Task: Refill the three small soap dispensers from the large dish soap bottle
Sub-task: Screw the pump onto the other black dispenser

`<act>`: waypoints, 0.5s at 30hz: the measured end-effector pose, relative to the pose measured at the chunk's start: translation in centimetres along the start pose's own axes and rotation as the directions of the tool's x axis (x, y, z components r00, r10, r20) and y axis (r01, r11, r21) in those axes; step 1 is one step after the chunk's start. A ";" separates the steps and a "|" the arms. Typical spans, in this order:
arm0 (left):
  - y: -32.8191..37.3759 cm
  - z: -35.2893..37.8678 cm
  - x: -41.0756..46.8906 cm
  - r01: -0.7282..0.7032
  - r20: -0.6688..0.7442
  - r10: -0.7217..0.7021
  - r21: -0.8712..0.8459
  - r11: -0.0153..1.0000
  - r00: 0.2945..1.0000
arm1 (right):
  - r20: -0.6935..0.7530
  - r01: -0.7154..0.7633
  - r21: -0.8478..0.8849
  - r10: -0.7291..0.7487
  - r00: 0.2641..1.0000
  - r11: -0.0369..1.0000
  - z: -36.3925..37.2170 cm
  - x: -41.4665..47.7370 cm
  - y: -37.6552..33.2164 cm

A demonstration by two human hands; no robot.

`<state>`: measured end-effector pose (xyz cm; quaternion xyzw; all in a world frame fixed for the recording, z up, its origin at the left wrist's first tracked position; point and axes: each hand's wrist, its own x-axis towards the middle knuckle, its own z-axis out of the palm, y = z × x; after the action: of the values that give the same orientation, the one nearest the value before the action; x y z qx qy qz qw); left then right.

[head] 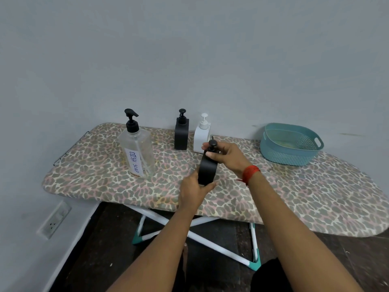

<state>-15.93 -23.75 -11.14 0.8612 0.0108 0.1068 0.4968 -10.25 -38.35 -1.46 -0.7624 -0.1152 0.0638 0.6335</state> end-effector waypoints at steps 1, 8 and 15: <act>0.0 0.0 0.0 -0.001 0.000 0.001 0.002 1.000 1.000 | 0.005 0.010 -0.012 -0.010 1.000 1.000 -0.2 0.0 0.0; 0.4 0.4 0.0 0.018 -0.022 -0.017 0.023 1.000 1.000 | -0.376 0.035 0.001 -0.032 0.926 0.999 3.4 -0.3 1.1; 0.3 0.3 0.0 0.026 -0.009 -0.026 -0.004 1.000 1.000 | -0.432 0.046 0.053 -0.019 0.901 0.998 4.2 -1.0 1.1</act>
<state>-15.94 -24.12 -11.06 0.8594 0.0241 0.1042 0.5000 -12.17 -34.80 -3.41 -0.7356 0.0171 -0.1137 0.6676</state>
